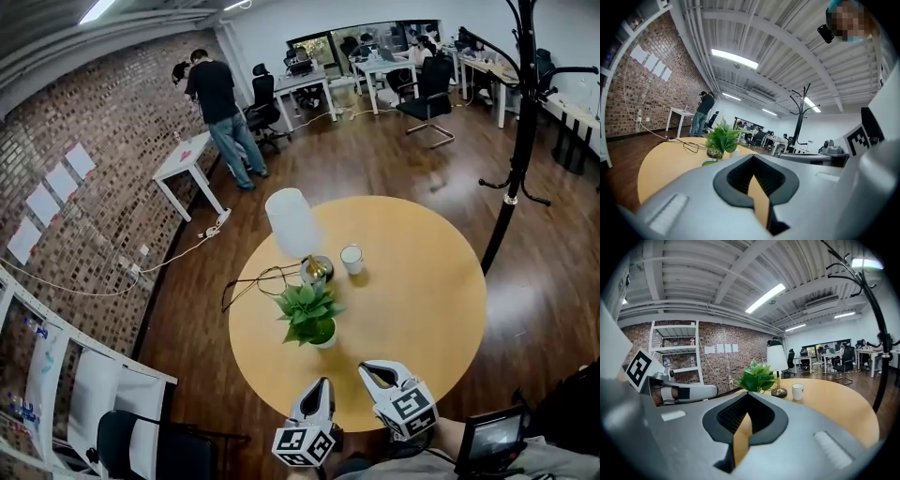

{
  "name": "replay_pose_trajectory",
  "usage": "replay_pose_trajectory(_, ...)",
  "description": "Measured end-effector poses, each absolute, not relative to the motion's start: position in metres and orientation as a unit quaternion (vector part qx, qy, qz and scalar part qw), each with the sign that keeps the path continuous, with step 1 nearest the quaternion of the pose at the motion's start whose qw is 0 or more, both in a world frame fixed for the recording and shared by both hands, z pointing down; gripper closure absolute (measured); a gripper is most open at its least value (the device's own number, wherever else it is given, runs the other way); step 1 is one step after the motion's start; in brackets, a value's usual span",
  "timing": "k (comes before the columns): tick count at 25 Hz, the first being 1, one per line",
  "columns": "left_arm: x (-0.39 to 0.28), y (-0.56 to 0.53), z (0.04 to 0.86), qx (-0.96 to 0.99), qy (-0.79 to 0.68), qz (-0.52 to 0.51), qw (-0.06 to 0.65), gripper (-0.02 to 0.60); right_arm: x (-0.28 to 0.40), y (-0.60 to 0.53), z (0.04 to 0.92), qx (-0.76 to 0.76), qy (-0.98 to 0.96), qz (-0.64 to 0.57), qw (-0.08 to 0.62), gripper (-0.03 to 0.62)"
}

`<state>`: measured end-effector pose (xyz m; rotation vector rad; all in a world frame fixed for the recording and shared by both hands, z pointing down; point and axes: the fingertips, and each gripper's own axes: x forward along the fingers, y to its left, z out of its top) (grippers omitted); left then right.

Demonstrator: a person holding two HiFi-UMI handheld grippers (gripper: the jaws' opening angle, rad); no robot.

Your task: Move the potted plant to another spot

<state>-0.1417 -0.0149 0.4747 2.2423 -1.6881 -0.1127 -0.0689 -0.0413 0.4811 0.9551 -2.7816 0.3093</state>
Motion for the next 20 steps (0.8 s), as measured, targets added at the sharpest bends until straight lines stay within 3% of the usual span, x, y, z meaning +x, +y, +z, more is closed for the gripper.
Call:
replay_pose_trajectory(10,-0.165,-0.067,0.518,0.765,-0.614,-0.016,0.195,0.58,-0.084,-0.098,0.528,0.302,-0.937,0.115,0.13,0.586)
replay_pose_trajectory(20,-0.241,-0.099,0.57,0.762,-0.61,0.014,0.217,0.58,-0.156,-0.134,0.568,0.306,-0.931,0.113,0.162,0.586)
